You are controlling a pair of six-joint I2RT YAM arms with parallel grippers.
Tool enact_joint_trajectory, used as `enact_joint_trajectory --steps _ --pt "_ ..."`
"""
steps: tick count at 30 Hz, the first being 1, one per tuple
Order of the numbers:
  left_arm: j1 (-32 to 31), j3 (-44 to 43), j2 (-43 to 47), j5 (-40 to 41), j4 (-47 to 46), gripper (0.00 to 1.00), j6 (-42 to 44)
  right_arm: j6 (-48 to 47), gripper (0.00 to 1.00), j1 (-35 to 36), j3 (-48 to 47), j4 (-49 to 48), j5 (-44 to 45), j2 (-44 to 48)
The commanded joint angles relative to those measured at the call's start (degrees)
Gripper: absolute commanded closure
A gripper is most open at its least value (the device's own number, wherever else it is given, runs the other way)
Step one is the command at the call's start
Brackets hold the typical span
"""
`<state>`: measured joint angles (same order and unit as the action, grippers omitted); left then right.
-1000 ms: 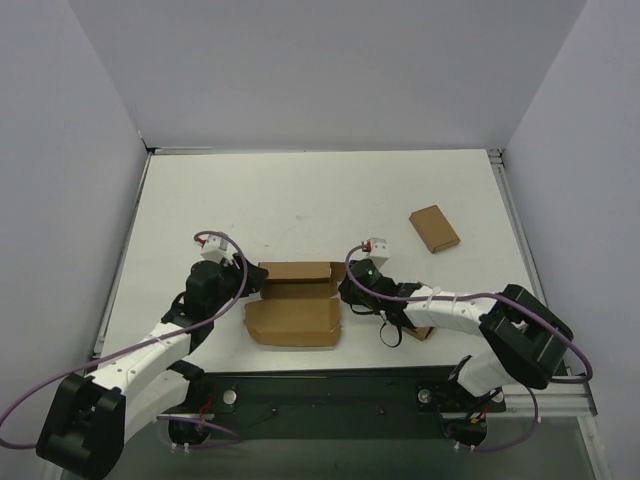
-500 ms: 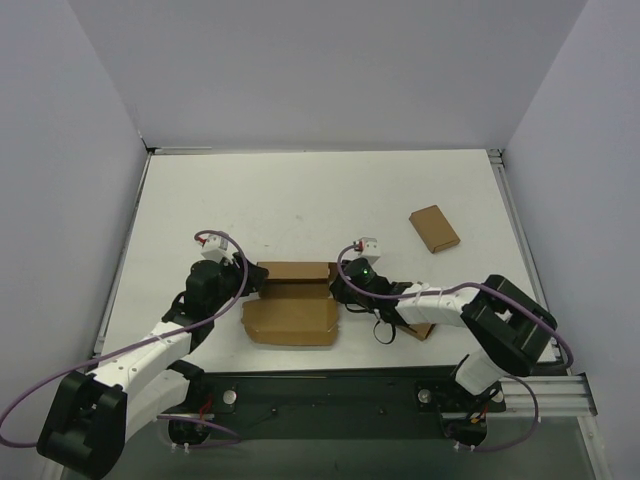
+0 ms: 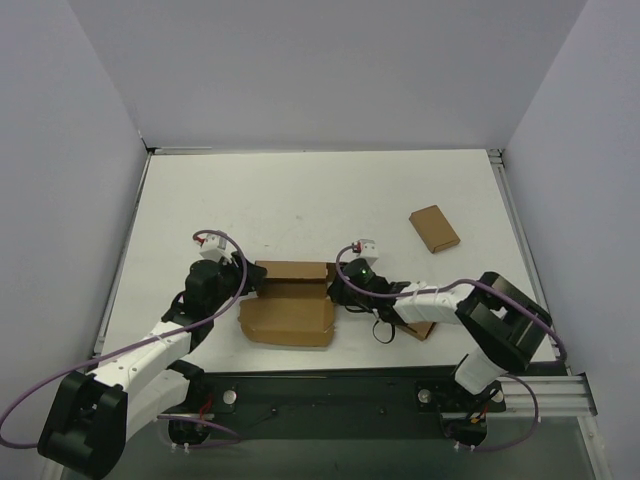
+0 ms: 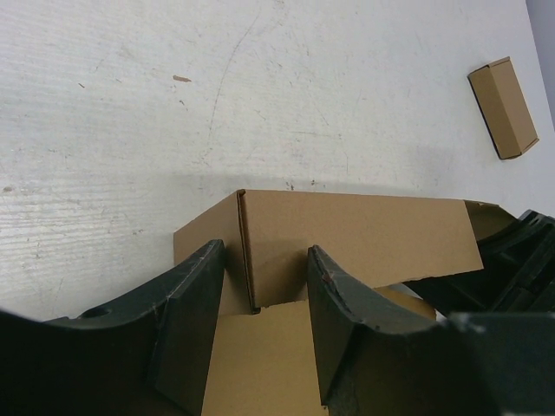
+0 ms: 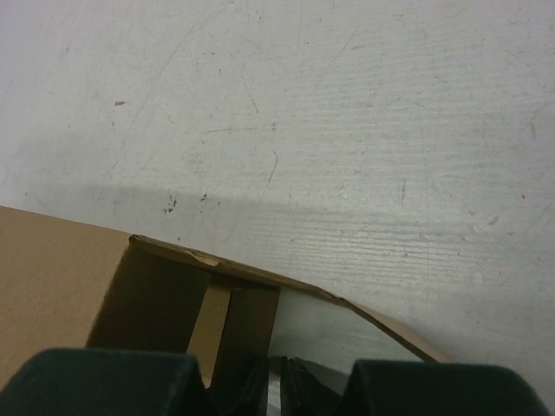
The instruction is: Fold the paper box
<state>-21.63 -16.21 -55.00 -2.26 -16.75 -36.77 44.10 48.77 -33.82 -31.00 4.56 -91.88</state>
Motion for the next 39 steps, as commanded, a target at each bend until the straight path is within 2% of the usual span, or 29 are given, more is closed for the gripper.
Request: enact_joint_trajectory --steps 1,4,5,9,11,13,16,22,28,39 --pt "0.18 -0.84 0.07 -0.55 -1.0 0.48 0.83 -1.29 0.82 0.71 0.86 4.27 3.17 7.92" --pt "0.53 -1.72 0.51 -0.73 0.05 0.48 1.27 -1.56 0.72 1.94 3.4 10.33 5.45 14.78" --pt "0.62 -1.9 0.6 -0.9 0.23 0.47 1.35 -1.3 0.65 2.64 4.11 13.13 5.9 18.8" --pt "1.06 -2.25 1.3 -1.08 1.02 0.47 1.88 -1.2 0.52 1.51 5.0 21.58 6.52 28.14" --pt "1.24 -2.34 1.3 -1.08 1.19 0.47 1.88 -1.56 0.51 -1.56 2.1 27.63 2.67 30.25" --pt "1.32 -2.34 1.3 -1.08 1.2 0.47 2.06 -2.96 0.51 -7.54 0.35 29.24 -1.02 30.7" --pt "1.41 -2.34 0.95 -1.16 1.02 0.47 2.06 -6.12 0.51 -12.29 -2.91 30.65 -3.32 29.04" --pt "1.5 -2.16 0.16 -1.78 0.32 0.47 2.15 -8.85 0.44 -18.18 -7.66 28.56 -7.54 17.9" --pt "1.68 -1.9 -0.37 -2.22 -0.03 0.47 2.06 -8.59 0.44 -18.98 -7.66 22.76 -9.91 9.63" --pt "1.76 -1.9 -0.72 -3.1 -0.56 0.47 1.97 -9.73 0.47 -16.61 -3.79 13.78 -21.6 7.42"
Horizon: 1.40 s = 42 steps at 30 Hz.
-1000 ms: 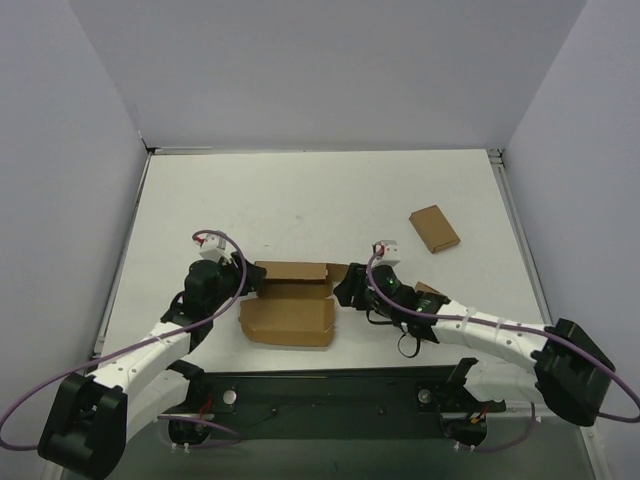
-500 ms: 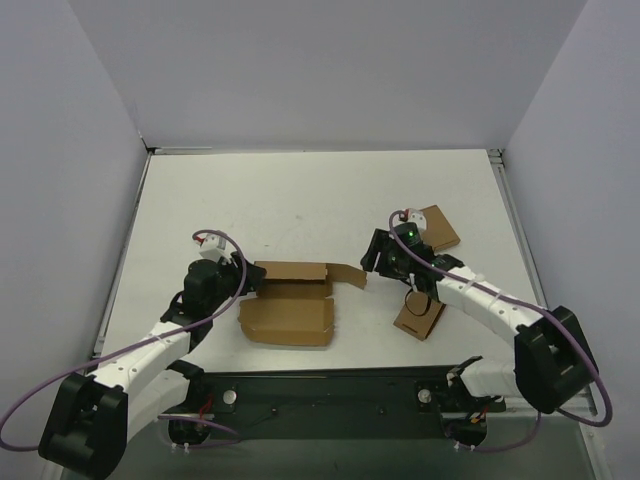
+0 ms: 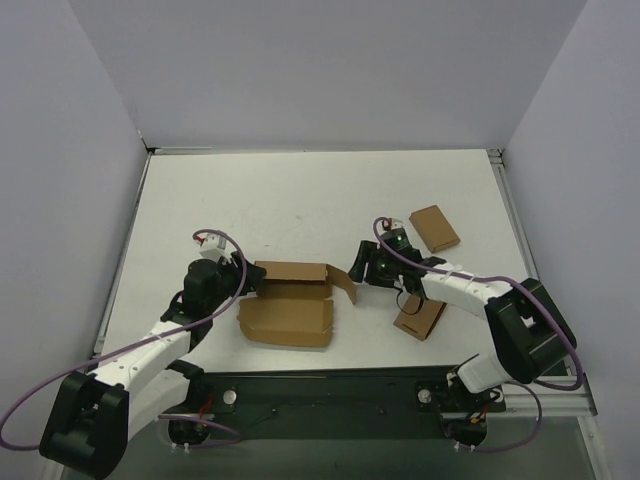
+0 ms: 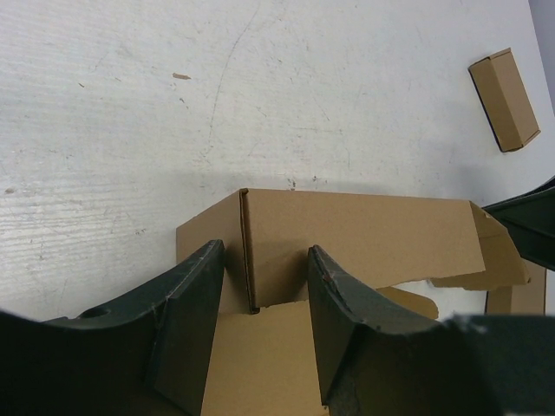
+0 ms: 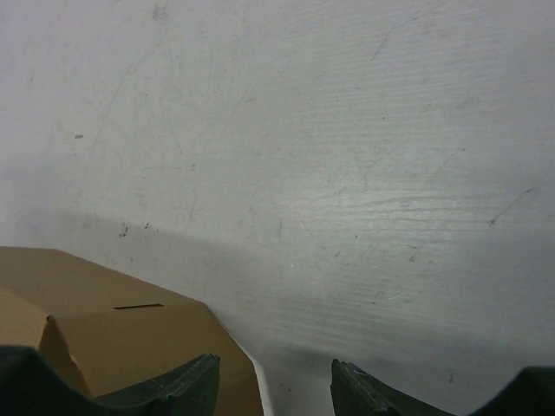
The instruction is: Fold the paper box
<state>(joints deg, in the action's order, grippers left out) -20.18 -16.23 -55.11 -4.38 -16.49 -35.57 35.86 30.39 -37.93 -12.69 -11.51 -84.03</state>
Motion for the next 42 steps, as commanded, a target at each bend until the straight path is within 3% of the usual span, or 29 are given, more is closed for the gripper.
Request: enact_joint_trajectory --steps 1,12,17,24,32,42 --pt "0.23 -1.79 -0.61 -1.07 -0.82 0.47 0.77 -1.58 0.47 2.21 0.14 -4.54 -5.98 -1.13" --pt "0.23 -1.26 0.0 -1.42 -0.74 0.48 0.42 3.61 0.48 5.55 0.84 -9.72 -10.64 -2.98" --pt "0.23 -1.79 0.53 -1.77 -0.21 0.48 0.5 -0.68 0.47 7.66 0.58 -10.25 -12.13 -3.07" --pt "0.32 -3.19 1.67 -1.86 2.34 0.48 1.21 -9.83 0.34 10.3 1.1 -8.76 -13.1 -0.88" --pt "0.32 -3.99 0.09 -3.26 2.96 0.48 1.73 -16.95 0.28 12.41 4.09 -9.99 -11.7 2.9" --pt "0.41 -4.69 -1.22 -3.97 3.22 0.48 1.56 -22.85 0.27 17.94 4.89 -8.24 -6.78 5.81"
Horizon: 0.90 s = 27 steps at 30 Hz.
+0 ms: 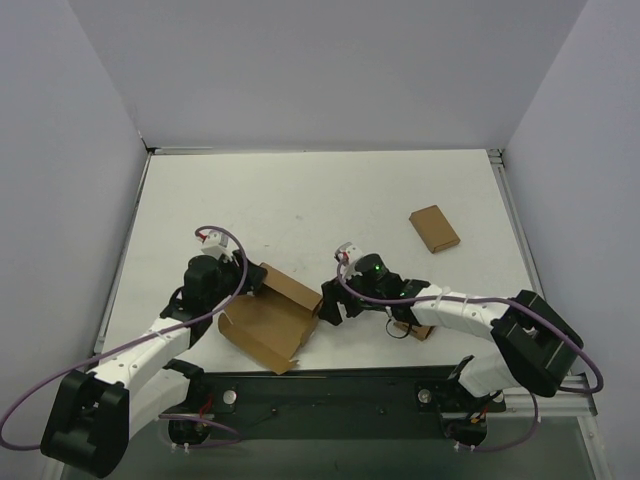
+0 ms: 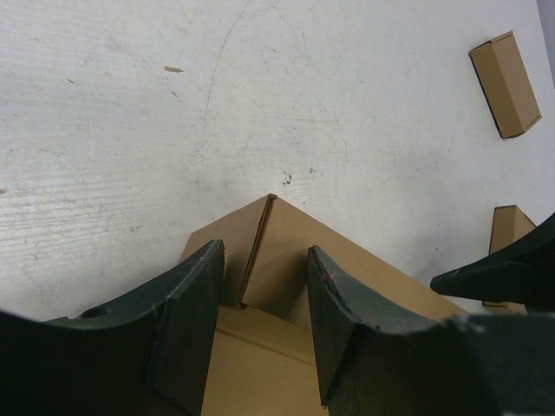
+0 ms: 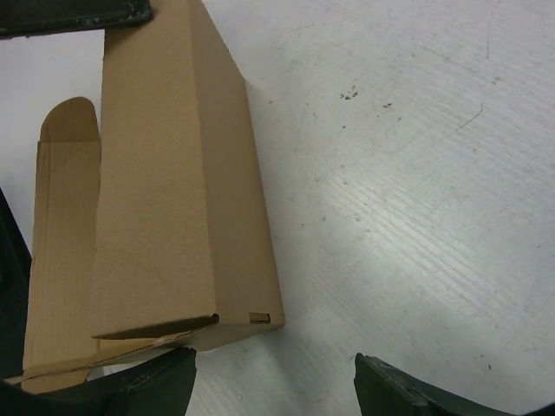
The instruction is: Fold the paper box
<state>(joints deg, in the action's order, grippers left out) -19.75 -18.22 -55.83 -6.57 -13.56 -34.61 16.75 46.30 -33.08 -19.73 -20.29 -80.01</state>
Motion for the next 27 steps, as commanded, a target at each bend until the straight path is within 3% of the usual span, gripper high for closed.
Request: enact_joint_trajectory --steps 1,10,14,21,22,23,27 --pt "-0.03 -2.7 -0.59 -1.87 0.29 0.48 0.6 -3.66 0.26 2.56 0.03 -1.02 2.97 1.78" --pt "0.06 -2.88 -0.86 -2.31 0.47 0.48 0.6 -1.29 0.25 7.13 -0.58 -0.84 6.32 -0.24" --pt "0.32 -2.88 -0.86 -2.4 0.55 0.48 0.6 -0.32 0.18 8.89 -0.58 -1.63 7.81 -0.32" --pt "0.59 -2.96 -0.68 -2.48 0.73 0.48 0.6 1.52 0.16 11.53 0.56 -1.28 13.24 1.34" --pt "0.67 -2.96 -0.51 -2.48 0.73 0.48 0.68 1.79 0.09 11.62 1.0 -1.11 13.61 1.78" --pt "0.68 -3.05 -0.42 -2.48 0.64 0.48 0.68 2.49 0.09 11.62 1.35 -0.93 14.22 2.13" --pt "0.68 -3.75 0.72 -2.22 1.25 0.42 1.91 5.3 0.09 11.53 2.23 1.96 18.26 4.76"
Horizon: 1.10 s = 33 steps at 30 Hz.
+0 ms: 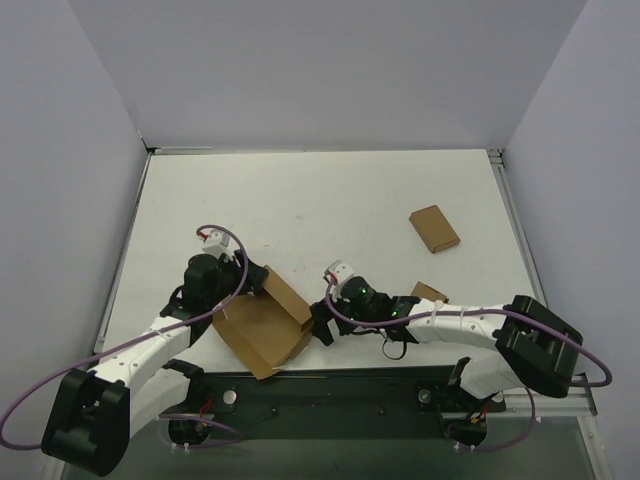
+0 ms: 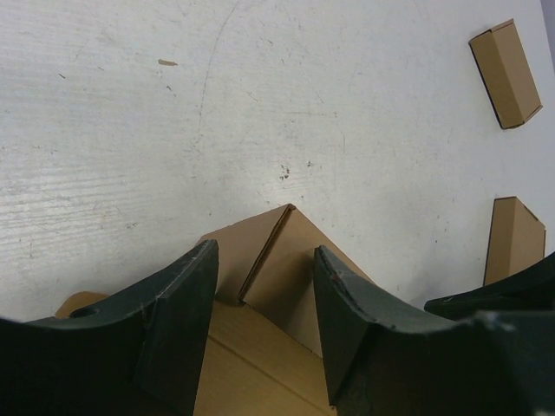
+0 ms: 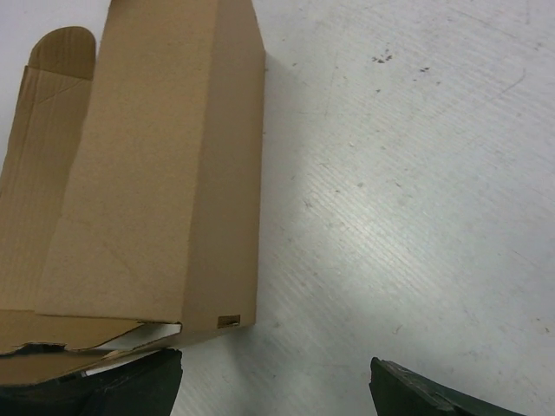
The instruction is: Fold the paper box
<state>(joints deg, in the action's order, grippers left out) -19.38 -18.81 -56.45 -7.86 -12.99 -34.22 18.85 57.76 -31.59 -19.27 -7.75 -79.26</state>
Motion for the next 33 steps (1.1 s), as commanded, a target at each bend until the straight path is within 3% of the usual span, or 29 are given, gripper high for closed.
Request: enact_joint_trajectory --steps 1,5,10,14,18,20,24,33 --pt "0.3 -3.25 2.21 -0.84 0.95 0.36 1.7 3.56 0.09 0.08 1.18 2.21 6.51 4.55" --pt "0.13 -5.18 5.11 1.44 3.5 0.26 3.36 6.45 0.11 0.25 4.34 4.24 6.87 8.77" --pt "-0.75 -6.24 9.06 6.17 7.8 0.22 4.86 9.79 0.13 1.65 7.25 7.31 6.87 15.36" --pt "-4.95 -7.47 10.83 11.8 12.89 0.22 6.09 14.18 0.15 4.99 6.2 12.93 7.57 20.01" --pt "-6.2 -7.74 12.67 14.27 16.24 0.22 5.57 19.89 0.16 11.84 1.3 19.08 17.47 22.66" --pt "-6.2 -8.0 13.03 14.1 16.86 0.22 5.13 26.04 0.18 14.13 -1.79 25.58 19.78 21.18" --pt "-6.29 -8.53 12.76 13.57 17.65 0.22 5.04 34.66 0.24 17.82 -8.63 29.45 24.97 15.91" --pt "-7.78 -10.02 13.64 15.15 20.11 0.22 5.91 35.29 0.3 19.06 -21.66 41.5 28.05 0.61"
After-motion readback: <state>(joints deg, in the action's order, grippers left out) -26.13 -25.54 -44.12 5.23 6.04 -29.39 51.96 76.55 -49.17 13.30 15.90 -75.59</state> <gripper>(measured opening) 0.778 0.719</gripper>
